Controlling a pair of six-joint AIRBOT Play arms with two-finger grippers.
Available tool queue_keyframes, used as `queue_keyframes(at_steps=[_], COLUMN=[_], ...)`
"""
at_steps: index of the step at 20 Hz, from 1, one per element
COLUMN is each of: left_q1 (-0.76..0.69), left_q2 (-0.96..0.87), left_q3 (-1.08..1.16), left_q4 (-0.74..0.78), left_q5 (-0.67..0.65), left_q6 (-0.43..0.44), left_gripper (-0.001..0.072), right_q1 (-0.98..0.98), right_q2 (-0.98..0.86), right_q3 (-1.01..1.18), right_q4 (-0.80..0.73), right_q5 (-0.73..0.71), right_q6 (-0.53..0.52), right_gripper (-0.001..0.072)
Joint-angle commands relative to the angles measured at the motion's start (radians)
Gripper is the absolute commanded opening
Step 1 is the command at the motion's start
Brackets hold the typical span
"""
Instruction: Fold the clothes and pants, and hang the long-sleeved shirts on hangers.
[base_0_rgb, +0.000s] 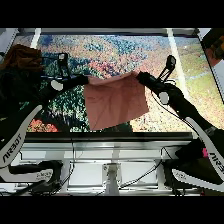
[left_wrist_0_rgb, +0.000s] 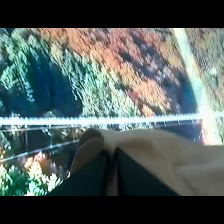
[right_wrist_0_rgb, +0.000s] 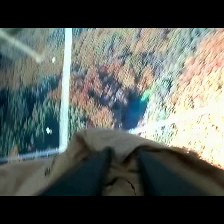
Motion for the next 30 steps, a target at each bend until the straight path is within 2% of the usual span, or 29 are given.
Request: queue_keyframes(at_steps=[1, 2, 3, 7, 8, 10, 11, 14, 16, 19, 21, 26, 27, 30], left_q1=[-0.012, -0.013, -0.013, -0.005, 0.000, 0.017, 0.033, 0.109, 0.172, 0.234, 0.245, 0.241, 0.241, 0.241], left_q2=[-0.020, -0.024, -0.026, -0.024, -0.021, -0.006, 0.006, 0.048, 0.064, 0.072, 0.072, 0.072, 0.072, 0.072], left_q3=[0.000, 0.000, 0.000, 0.000, 0.000, 0.000, 0.000, 0.000, 0.000, 0.000, 0.000, 0.000, 0.000, 0.000], left_q4=[-0.023, -0.023, -0.023, -0.022, -0.022, -0.022, -0.018, -0.003, -0.003, -0.006, -0.008, -0.041, -0.044, -0.045], left_q5=[0.082, 0.082, 0.082, 0.082, 0.076, 0.027, -0.022, -0.305, -0.539, -0.744, -0.802, -0.821, -0.821, -0.821], left_q6=[0.000, 0.000, 0.000, 0.000, 0.000, 0.000, 0.000, 0.000, 0.001, 0.001, 0.000, 0.000, 0.000, 0.000], left_gripper=[0.0462, 0.0687, 0.0716, 0.0716, 0.0716, 0.0716, 0.0716, 0.0712, 0.0704, 0.0706, 0.0706, 0.0707, 0.0707, 0.0707], right_q1=[-0.035, -0.035, -0.035, -0.044, -0.058, -0.114, -0.150, -0.246, -0.306, -0.391, -0.431, -0.443, -0.443, -0.443], right_q2=[-0.032, -0.032, -0.032, -0.031, -0.031, -0.031, -0.031, -0.031, -0.032, -0.045, -0.073, -0.215, -0.246, -0.324], right_q3=[0.000, 0.000, 0.000, 0.000, 0.005, 0.029, 0.047, 0.104, 0.124, 0.123, 0.124, 0.124, 0.124, 0.124], right_q4=[0.048, 0.043, 0.043, 0.039, 0.035, -0.006, -0.015, -0.010, -0.001, 0.126, 0.246, 0.383, 0.421, 0.520], right_q5=[-0.059, -0.059, -0.059, -0.039, 0.003, 0.175, 0.286, 0.617, 0.782, 0.919, 0.981, 1.042, 1.046, 1.059], right_q6=[-0.002, -0.002, -0.002, -0.012, -0.013, -0.024, -0.105, -0.499, -0.644, -0.788, -0.882, -0.962, -0.979, -1.013], right_gripper=[0.0676, 0.0677, 0.0677, 0.0676, 0.0676, 0.0669, 0.0664, 0.0642, 0.0613, 0.0590, 0.0587, 0.0584, 0.0560, 0.0555])
